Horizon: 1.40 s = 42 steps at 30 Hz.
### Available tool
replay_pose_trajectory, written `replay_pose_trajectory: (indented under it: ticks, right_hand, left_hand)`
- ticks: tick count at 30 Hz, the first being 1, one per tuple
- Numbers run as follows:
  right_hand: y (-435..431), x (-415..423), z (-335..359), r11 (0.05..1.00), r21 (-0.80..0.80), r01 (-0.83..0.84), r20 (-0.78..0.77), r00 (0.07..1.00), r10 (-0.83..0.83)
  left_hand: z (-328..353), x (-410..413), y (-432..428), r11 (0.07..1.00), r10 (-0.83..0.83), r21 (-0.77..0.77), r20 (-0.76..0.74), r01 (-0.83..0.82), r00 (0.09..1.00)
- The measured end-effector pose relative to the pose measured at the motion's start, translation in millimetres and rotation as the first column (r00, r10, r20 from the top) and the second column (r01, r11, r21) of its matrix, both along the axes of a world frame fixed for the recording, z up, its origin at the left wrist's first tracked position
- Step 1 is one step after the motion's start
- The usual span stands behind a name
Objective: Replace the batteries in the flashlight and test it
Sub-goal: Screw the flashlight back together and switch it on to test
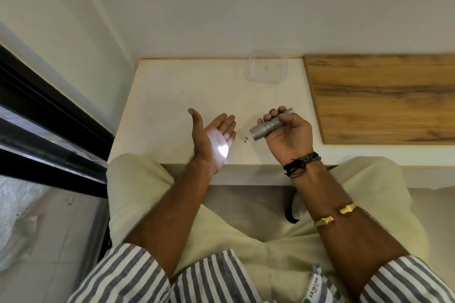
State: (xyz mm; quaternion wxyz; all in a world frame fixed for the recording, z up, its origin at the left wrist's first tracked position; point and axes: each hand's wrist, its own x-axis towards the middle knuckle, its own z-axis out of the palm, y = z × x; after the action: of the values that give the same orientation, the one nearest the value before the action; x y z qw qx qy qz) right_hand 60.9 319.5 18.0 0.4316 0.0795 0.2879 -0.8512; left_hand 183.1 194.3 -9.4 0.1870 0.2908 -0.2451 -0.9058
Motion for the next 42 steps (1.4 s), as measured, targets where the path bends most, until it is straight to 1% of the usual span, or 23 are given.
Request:
replay_pose_trajectory:
  ticks: [1,3,5,7,8,10,12,14,15,16,19,22,24,27,29,31,34,36,38,40,42]
  right_hand:
    - [-0.3,-0.1,0.2,0.999,0.052,-0.010,-0.059,0.998,0.013]
    - [0.1,-0.5,-0.4,0.976,0.216,0.003,-0.263,0.963,0.055]
    - [1.1,-0.3,-0.8,0.906,0.411,0.100,-0.502,0.855,0.133]
    - [1.4,1.3,-3.1,0.803,0.526,0.282,-0.682,0.703,0.200]
    - [1.9,2.7,-4.1,0.758,0.536,0.372,-0.746,0.630,0.218]
    - [3.4,4.6,-4.9,0.706,0.494,0.507,-0.841,0.486,0.239]
    - [4.2,3.4,-3.7,0.703,0.406,0.583,-0.904,0.368,0.216]
    - [4.1,2.3,-2.5,0.737,0.321,0.595,-0.936,0.317,0.152]
    - [3.6,2.5,-2.6,0.753,0.294,0.588,-0.942,0.311,0.125]
    - [3.1,3.0,-3.0,0.772,0.281,0.570,-0.940,0.327,0.101]
    - [1.6,6.8,-1.6,0.817,0.304,0.491,-0.904,0.419,0.085]
    - [0.7,9.0,2.3,0.818,0.351,0.455,-0.889,0.436,0.139]
    - [0.4,10.6,3.5,0.792,0.393,0.466,-0.872,0.461,0.162]
    - [1.6,12.4,3.9,0.739,0.395,0.546,-0.891,0.424,0.163]
    - [1.8,11.8,4.4,0.709,0.371,0.599,-0.914,0.370,0.166]
    - [2.2,10.5,3.2,0.717,0.338,0.610,-0.934,0.313,0.173]
    - [4.2,9.9,1.8,0.760,0.323,0.564,-0.938,0.300,0.176]
    - [4.1,10.6,2.1,0.796,0.315,0.518,-0.935,0.313,0.166]
    - [1.9,10.6,3.2,0.810,0.328,0.487,-0.923,0.347,0.165]
    - [0.6,10.9,4.2,0.808,0.359,0.468,-0.899,0.405,0.165]
    - [0.6,11.6,3.5,0.789,0.393,0.472,-0.881,0.438,0.177]
  left_hand:
    - [-0.5,-0.5,-0.8,0.999,0.038,-0.023,0.037,-0.037,0.999]
    - [-2.2,-0.7,-3.8,0.987,0.137,-0.102,0.137,-0.123,0.981]
    - [-3.9,-0.4,-6.7,0.966,0.217,-0.185,0.211,-0.178,0.953]
    - [-4.7,-0.1,-8.3,0.944,0.285,-0.245,0.253,-0.224,0.924]
    - [-4.8,0.0,-8.8,0.932,0.314,-0.271,0.272,-0.241,0.909]
    - [-4.9,0.1,-8.7,0.909,0.356,-0.334,0.315,-0.248,0.880]
    - [-4.7,0.4,-8.1,0.892,0.381,-0.380,0.345,-0.244,0.858]
    - [-6.9,1.2,-8.6,0.878,0.402,-0.413,0.357,-0.244,0.843]
    - [-7.8,1.2,-8.9,0.870,0.411,-0.429,0.362,-0.243,0.837]
    - [-8.6,1.2,-9.1,0.865,0.417,-0.440,0.365,-0.241,0.832]
    - [-11.2,1.4,-9.2,0.858,0.423,-0.458,0.369,-0.234,0.828]
    - [-12.3,1.6,-9.7,0.857,0.425,-0.461,0.374,-0.232,0.824]
    - [-12.5,1.4,-10.5,0.860,0.423,-0.453,0.377,-0.234,0.824]
    - [-12.1,1.0,-11.2,0.865,0.417,-0.445,0.380,-0.232,0.826]
    - [-12.0,0.6,-11.0,0.863,0.417,-0.450,0.380,-0.229,0.825]
    - [-12.2,0.6,-10.5,0.858,0.420,-0.463,0.378,-0.225,0.825]
    - [-13.3,1.0,-9.5,0.854,0.423,-0.471,0.376,-0.223,0.825]
    - [-14.0,1.1,-9.1,0.852,0.426,-0.471,0.372,-0.228,0.824]
    - [-13.8,1.1,-9.3,0.852,0.431,-0.466,0.368,-0.237,0.824]
    - [-13.9,1.5,-10.9,0.860,0.432,-0.441,0.363,-0.256,0.826]
    - [-14.2,2.1,-12.4,0.867,0.432,-0.418,0.359,-0.272,0.827]
